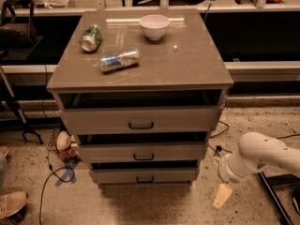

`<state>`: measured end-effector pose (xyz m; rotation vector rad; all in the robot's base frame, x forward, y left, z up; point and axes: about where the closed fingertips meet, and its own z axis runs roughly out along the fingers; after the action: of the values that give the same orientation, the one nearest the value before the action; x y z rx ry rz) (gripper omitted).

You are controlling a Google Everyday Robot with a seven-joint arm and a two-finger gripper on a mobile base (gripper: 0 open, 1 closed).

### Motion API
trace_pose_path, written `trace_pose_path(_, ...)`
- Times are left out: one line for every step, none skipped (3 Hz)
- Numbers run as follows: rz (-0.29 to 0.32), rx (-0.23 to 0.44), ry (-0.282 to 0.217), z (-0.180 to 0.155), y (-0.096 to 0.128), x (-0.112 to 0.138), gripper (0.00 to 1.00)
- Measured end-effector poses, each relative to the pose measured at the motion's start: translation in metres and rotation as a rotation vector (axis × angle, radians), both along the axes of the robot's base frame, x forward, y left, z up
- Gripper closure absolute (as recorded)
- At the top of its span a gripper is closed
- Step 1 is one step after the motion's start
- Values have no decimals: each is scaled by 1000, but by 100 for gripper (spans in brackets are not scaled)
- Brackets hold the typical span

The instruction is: Open bottom drawer

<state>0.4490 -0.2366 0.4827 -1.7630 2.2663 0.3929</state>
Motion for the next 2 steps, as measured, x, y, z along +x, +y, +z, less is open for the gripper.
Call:
trace_pose_path(14, -42, -4, -34, 9, 9, 0)
trace_pose_path(44, -106, -30, -106, 24, 32, 0)
